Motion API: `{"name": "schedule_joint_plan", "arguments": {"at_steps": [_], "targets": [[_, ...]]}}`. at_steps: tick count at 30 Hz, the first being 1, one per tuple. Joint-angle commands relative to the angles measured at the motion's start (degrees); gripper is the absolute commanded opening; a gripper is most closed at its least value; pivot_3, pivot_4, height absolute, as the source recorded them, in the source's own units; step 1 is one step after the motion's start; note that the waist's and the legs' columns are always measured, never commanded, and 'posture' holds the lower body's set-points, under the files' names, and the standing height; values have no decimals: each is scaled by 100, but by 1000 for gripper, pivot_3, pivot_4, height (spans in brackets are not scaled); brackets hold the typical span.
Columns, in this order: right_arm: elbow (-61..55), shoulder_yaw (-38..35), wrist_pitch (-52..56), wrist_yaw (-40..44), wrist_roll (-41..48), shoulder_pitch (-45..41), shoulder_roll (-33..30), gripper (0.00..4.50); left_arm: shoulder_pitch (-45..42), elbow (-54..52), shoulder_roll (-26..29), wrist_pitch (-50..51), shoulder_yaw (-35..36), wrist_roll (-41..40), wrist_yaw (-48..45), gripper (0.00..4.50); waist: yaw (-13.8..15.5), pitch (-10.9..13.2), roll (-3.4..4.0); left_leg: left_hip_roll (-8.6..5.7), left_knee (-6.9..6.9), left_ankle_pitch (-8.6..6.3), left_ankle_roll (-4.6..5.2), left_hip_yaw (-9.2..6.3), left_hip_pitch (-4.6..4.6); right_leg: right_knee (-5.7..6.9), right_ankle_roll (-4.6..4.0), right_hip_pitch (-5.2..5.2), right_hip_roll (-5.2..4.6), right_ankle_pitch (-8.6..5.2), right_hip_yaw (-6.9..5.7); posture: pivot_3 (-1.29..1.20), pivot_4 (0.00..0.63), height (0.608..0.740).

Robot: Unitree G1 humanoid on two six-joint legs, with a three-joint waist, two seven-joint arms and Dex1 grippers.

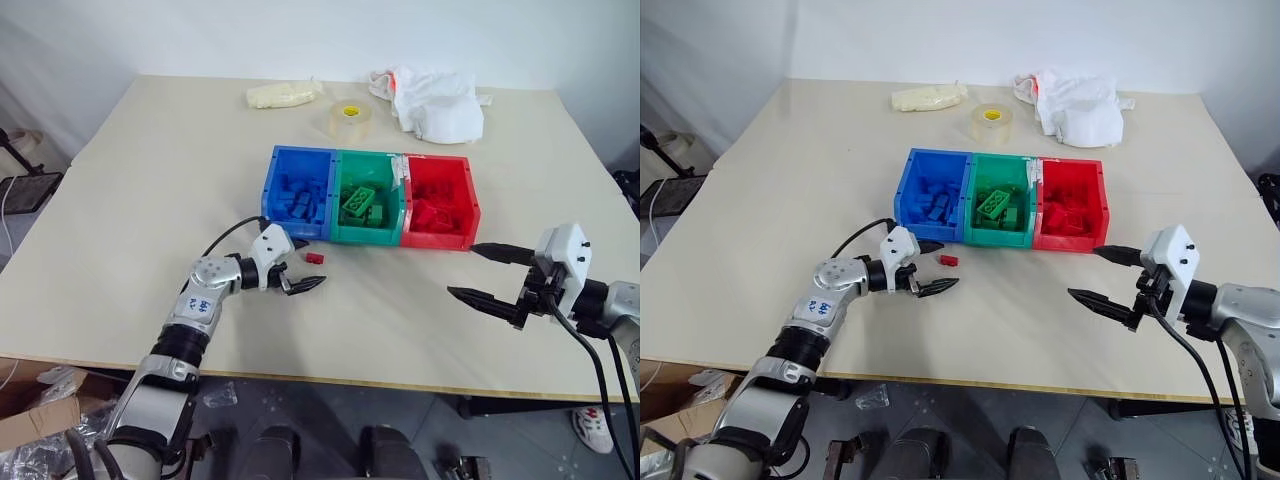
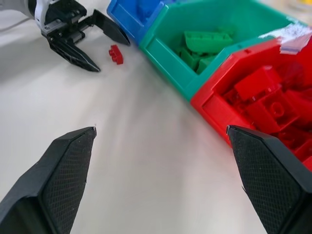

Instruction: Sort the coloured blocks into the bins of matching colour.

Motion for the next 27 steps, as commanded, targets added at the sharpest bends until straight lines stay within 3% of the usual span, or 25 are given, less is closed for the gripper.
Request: {"name": "schedule_joint_plan", "arguments": {"at_steps": [1, 11, 22, 27], "targets": [[-282, -323, -5, -106, 123, 158, -38, 4500, -52, 145, -34, -64, -39, 86, -51, 3303, -5, 0, 0, 0, 0, 0, 0, 0, 0, 0, 0, 0, 0, 0, 0, 0, 150, 740], [-584, -589, -14, -368, 198, 565, 17, 4500, -128, -78, 3, 111, 9, 30, -282, 334, -15, 0, 0, 4, -1, 0, 0, 2, 1, 0, 0, -2, 3, 0, 1, 0, 150, 740], [-1154, -1109, 64, -738, 358, 1318, 172, 4500, -770, -1274, -655, 1490, -88, -119, 44, 328, 0, 1, -2, 1, 1, 0, 2, -3, -5, 1, 2, -1, 3, 1, 3, 0, 150, 740], [-1430, -1403, 64, -895, 448, 1652, 320, 4500, -1292, -1197, -1145, 1726, -89, -73, 456, 328, -1, 1, -2, 0, -1, 1, 2, 2, -4, -1, 2, -1, 4, 1, 7, 0, 150, 740]]}}
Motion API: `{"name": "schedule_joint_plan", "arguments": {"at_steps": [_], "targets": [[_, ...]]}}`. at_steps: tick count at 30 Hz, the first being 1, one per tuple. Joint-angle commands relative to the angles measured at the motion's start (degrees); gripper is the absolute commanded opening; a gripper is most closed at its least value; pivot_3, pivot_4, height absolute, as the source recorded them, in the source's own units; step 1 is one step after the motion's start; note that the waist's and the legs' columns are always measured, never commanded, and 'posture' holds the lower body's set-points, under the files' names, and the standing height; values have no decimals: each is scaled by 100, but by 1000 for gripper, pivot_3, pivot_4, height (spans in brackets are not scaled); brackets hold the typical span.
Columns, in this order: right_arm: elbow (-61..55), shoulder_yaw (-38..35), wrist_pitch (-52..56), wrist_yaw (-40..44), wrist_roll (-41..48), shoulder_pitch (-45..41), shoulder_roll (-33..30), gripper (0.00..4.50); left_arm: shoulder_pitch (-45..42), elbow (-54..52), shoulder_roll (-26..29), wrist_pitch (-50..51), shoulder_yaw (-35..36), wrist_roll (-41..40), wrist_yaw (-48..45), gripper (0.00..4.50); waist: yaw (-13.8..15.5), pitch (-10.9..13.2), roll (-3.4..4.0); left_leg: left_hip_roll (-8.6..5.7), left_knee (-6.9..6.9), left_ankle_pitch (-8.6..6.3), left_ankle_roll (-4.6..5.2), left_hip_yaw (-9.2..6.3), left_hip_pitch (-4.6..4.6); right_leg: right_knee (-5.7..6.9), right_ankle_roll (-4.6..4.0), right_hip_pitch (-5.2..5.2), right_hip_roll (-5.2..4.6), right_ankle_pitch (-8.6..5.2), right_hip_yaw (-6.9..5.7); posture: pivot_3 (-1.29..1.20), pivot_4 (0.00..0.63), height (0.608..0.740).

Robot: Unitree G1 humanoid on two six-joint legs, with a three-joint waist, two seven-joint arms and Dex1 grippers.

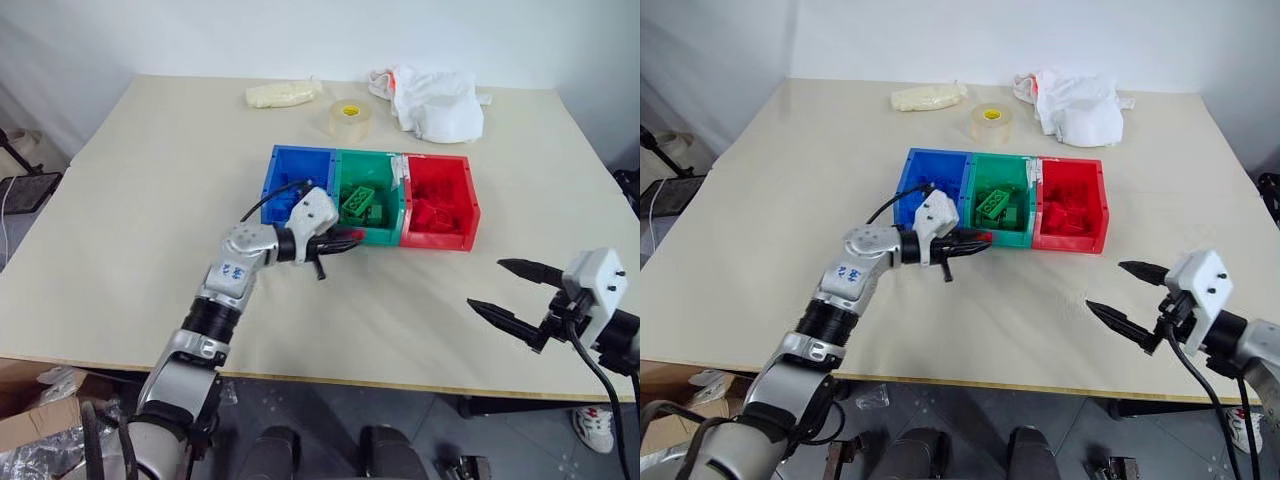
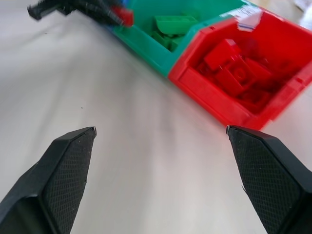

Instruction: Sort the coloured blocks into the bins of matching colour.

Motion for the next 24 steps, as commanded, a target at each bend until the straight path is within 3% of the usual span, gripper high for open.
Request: {"name": "schedule_joint_plan", "arguments": {"at_steps": [1, 4, 14, 19, 24], "targets": [[-386, -386, -57, -149, 194, 169, 156, 4500, -566, 197, -416, -28, 69, -14, 503, 328, 0, 1, -2, 1, 0, 0, 0, 0, 1, 0, 0, -1, 2, 0, -1, 0, 150, 740], [-555, -442, -58, -269, 208, 320, 274, 4500, -1237, 1114, -851, -299, 126, 180, 1165, 328, 19, 4, -6, -3, 1, 0, 0, 0, 0, -1, 0, 0, 2, 0, -2, 0, 150, 740], [-978, -530, -82, -616, 219, 759, 585, 4500, -3158, 4281, -1765, -1645, 640, 157, 2118, 328, 13, 10, -16, -30, -5, -2, 5, 8, -1, -8, 5, -5, 0, 2, 2, 0, 150, 740], [-1182, -540, -87, -764, 226, 955, 719, 4500, -3681, 4976, -1919, -1889, 986, 158, 2632, 1919, -2, 10, -17, -28, -9, -2, 4, 10, 1, -6, 6, -7, 2, 2, 4, 0, 150, 740], [-1216, -606, -87, -791, 265, 1049, 705, 4500, -3740, 5044, -1920, -2000, 1139, 188, 2575, 3503, 2, 10, -17, -29, -7, -2, 5, 12, 0, -4, 6, -8, 1, 2, 6, 0, 150, 740]]}}
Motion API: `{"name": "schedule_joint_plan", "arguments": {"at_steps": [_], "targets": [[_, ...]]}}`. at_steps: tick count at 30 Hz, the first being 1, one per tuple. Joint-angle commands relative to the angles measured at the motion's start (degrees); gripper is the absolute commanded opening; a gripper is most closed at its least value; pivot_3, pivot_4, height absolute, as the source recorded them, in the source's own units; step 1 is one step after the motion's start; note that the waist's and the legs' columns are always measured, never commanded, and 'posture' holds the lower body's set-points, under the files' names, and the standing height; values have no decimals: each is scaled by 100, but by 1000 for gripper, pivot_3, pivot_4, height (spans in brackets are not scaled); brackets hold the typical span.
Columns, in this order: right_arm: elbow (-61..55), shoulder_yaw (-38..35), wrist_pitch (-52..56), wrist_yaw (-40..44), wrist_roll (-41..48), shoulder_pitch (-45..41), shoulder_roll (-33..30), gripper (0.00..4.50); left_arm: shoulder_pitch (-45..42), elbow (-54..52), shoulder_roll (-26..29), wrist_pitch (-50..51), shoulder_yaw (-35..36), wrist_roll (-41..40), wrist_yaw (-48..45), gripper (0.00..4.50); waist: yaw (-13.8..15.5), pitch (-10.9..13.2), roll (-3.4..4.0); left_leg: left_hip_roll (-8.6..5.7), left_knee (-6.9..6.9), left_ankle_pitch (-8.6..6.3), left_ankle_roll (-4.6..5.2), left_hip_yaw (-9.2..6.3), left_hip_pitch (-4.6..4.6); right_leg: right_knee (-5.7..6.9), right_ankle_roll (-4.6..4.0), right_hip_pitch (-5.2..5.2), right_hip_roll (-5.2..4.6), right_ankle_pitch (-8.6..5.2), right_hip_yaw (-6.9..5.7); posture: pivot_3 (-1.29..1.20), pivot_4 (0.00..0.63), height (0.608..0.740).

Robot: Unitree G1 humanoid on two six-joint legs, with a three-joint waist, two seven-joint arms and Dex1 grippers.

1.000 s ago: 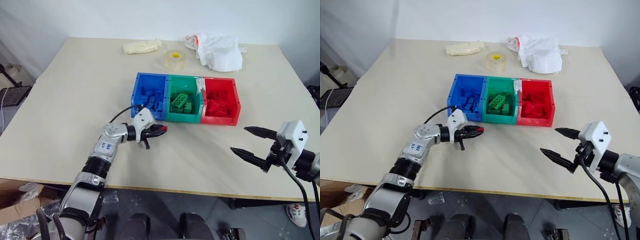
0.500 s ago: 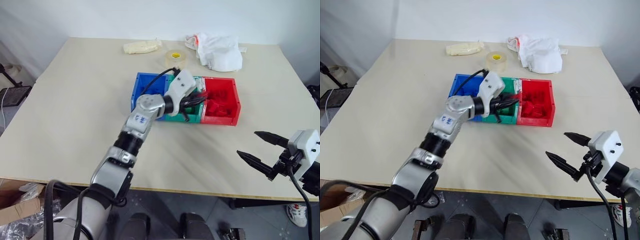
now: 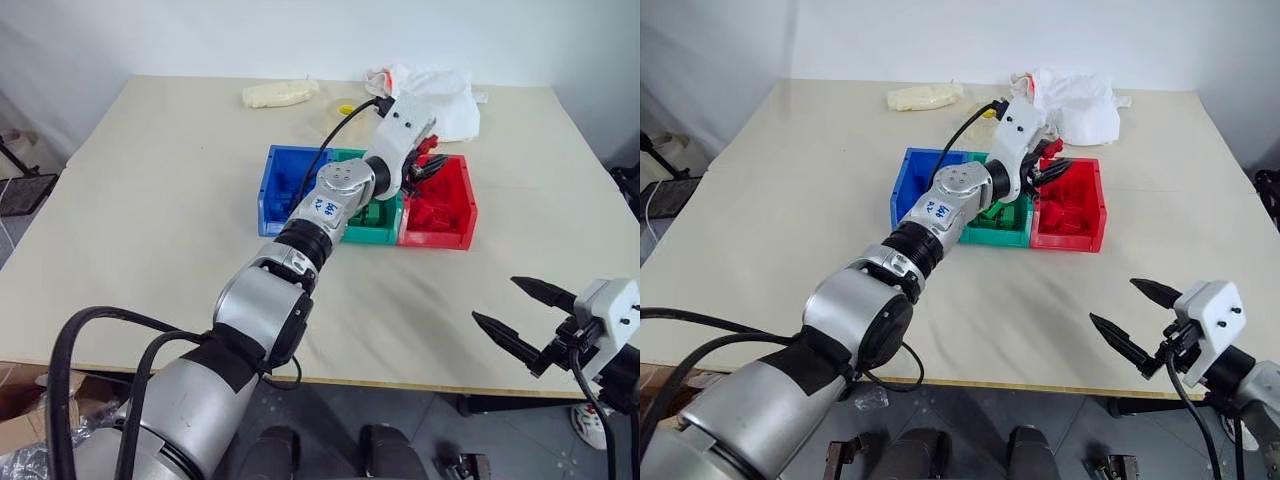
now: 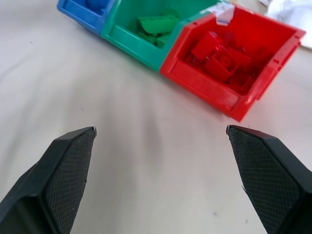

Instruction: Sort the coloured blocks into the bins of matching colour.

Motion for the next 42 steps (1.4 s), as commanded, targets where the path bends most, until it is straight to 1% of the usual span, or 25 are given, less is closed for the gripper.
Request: {"name": "schedule_joint_plan", "arguments": {"at_steps": [1, 2, 8, 11, 14, 20, 21, 25, 28, 30, 33, 36, 38, 40, 42], "targets": [[-148, -251, -76, -22, 112, 38, -11, 4500, -174, -45, -85, -198, 83, 19, -69, 3847, 4, 0, 0, 0, 0, 0, 0, 0, 0, 0, 0, 0, 0, 0, 0, 0, 150, 740], [-114, -227, -79, -4, 104, 8, -37, 4500, -133, -60, -74, -237, 76, 41, -114, 4077, 9, 0, 0, 0, 0, 0, 0, 0, 0, 1, 0, 0, 0, 0, 0, 0, 150, 740], [222, 65, -88, 127, 8, -471, -245, 4500, 8, -72, -133, -374, -14, 177, -264, 4077, -1, 0, 0, -3, 1, 0, 0, 0, 0, 0, 1, 1, -1, 1, 0, 0, 150, 740], [289, 140, -57, 150, 79, -676, -284, 4500, 44, -114, -6, -373, 25, 191, -245, 4077, -2, -1, 1, -2, 0, 0, 0, 0, 0, 2, 1, -2, 0, 1, 0, 0, 150, 740], [364, 224, -71, 249, -8, -684, -320, 4500, 132, -180, 136, -363, 14, 196, -395, 4077, -2, -1, 2, -2, 1, 0, 0, 0, 0, 4, 1, -2, -1, 1, 0, 0, 150, 740], [373, 310, -110, 213, -21, -694, -239, 4500, 458, -397, 590, -379, -25, 242, -666, 4077, -8, -1, 2, -2, 1, 0, 0, 0, 0, 7, 1, -4, 0, 1, 0, 0, 150, 740], [375, 339, -118, 202, -32, -700, -227, 4500, 500, -458, 670, -478, -44, 270, -690, 4077, -9, -2, 3, -2, 1, 0, 0, 0, 0, 9, 1, -4, 0, 1, 0, 0, 150, 740], [373, 408, -123, 173, -25, -729, -192, 4500, 717, -725, 1137, -1394, -457, 835, -420, 4077, -7, -2, 3, -1, 2, 1, 0, 0, 0, 10, 1, -5, -1, 1, 0, 0, 150, 740], [384, 436, -132, 180, -34, -732, -191, 4500, 770, -854, 1306, -1525, -423, 823, -400, 4077, 11, -2, 3, -2, 3, 1, 0, -1, 0, 10, 1, -4, -1, 1, 0, 0, 150, 740], [377, 434, -121, 191, -1, -738, -199, 4500, 911, -1036, 1486, -1512, -363, 712, -656, 4077, 9, -2, 3, -5, 6, 0, 0, -4, 0, 11, 1, -3, -3, 1, -1, 0, 150, 740], [393, 448, -85, 297, 47, -716, -268, 4500, 1370, -1693, 1844, -1056, -144, 313, -1236, 4077, -19, -4, 7, -4, 4, 0, 0, -3, 1, 14, 1, -3, -2, 1, -1, 0, 150, 740], [542, 484, -23, 492, 93, -839, -429, 4500, 2413, -3314, 2443, -193, 18, -304, -2204, 4077, -133, -8, 14, 9, 1, 1, -2, 1, 4, 19, 1, -7, 3, 1, 0, 0, 150, 740], [682, 505, -7, 620, 108, -954, -541, 4500, 2921, -4163, 2751, 368, 66, -540, -2436, 4077, -179, -8, 14, 33, -1, 1, -2, 1, 11, 28, 0, -7, 3, 1, 1, 0, 150, 740], [901, 555, -5, 791, 113, -1125, -702, 4500, 3357, -4887, 3055, 1119, 179, -776, -2529, 4077, -166, -8, 14, 34, 2, 2, -2, -1, 11, 31, -1, -7, 2, 1, 0, 0, 150, 740], [1283, 703, -6, 1063, 73, -1481, -935, 4500, 3983, -5591, 3526, 1757, 366, -1136, -2887, 4077, -167, -9, 15, 32, 8, 1, -2, -2, 11, 31, -1, -5, 0, 1, 5, 0, 150, 740]]}}
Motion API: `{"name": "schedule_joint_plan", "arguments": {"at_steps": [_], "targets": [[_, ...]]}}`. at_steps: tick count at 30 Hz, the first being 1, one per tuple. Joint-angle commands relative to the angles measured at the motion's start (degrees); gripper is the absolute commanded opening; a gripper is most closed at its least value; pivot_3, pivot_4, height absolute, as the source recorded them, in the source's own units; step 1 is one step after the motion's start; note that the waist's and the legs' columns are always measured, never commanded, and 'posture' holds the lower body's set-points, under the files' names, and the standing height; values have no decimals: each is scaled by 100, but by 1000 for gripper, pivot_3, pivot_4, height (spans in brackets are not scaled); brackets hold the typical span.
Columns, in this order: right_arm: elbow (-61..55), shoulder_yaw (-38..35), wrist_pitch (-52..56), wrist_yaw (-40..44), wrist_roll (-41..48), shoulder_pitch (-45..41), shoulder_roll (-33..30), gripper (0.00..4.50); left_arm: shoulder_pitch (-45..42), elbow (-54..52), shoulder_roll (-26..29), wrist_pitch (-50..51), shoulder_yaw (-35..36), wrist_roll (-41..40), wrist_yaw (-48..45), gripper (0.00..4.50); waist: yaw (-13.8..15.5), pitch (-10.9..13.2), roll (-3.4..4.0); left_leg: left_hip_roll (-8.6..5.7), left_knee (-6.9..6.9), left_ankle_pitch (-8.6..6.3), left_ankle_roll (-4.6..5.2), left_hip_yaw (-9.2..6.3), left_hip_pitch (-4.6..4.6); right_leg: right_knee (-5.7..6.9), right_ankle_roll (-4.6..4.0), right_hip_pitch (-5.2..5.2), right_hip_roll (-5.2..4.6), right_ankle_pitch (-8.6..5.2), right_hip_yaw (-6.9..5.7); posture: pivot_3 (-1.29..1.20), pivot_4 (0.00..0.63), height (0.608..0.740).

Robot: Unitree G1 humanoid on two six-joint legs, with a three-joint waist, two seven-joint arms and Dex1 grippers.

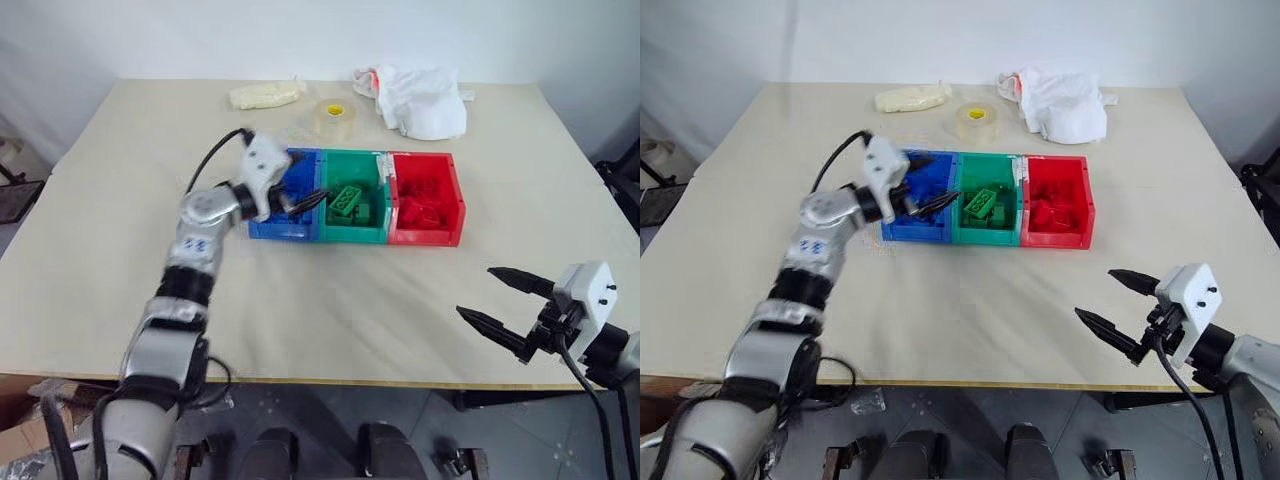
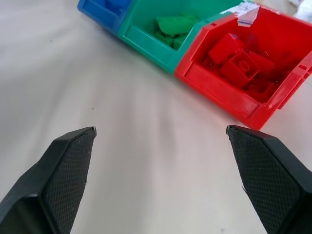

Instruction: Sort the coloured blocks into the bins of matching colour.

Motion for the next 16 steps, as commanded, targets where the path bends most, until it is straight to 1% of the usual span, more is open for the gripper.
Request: {"name": "schedule_joint_plan", "arguments": {"at_steps": [1, 3, 8, 11, 16], "targets": [[486, 118, -49, 445, 37, -475, -381, 4500, 721, -1297, 674, 937, 345, -660, -606, 4077, -4, 0, 1, -1, 0, 0, 1, 0, 1, 0, 0, 0, -2, 0, 3, 0, 150, 740], [901, 314, -123, 738, -61, -821, -586, 4500, 1350, -1754, 1135, 1091, 457, -865, -991, 4077, -15, -3, 6, 0, -3, 0, 1, -2, 3, -2, 0, 1, -2, 0, 3, 0, 150, 740], [1750, 686, -378, 1352, -266, -1554, -894, 4500, 2320, -2293, 1800, 1371, 875, -1275, -1393, 4077, 25, -3, 6, -2, 1, 0, 1, -18, -1, -24, -3, 14, -7, 0, -7, 0, 150, 740], [2128, 899, -516, 1611, -426, -1890, -990, 4500, 2687, -2348, 2022, 1336, 1098, -1381, -1472, 4077, 44, -3, 6, -3, 0, -1, 2, -22, -1, -27, -4, 14, -11, 1, -11, 0, 150, 740], [2401, 1066, -619, 1777, -542, -2172, -979, 4500, 2886, -2428, 2117, 1334, 1233, -1528, -1503, 4077, 38, -4, 6, -3, -1, -1, 2, -23, -2, -27, -4, 14, -12, 1, -14, 0, 150, 740]]}}
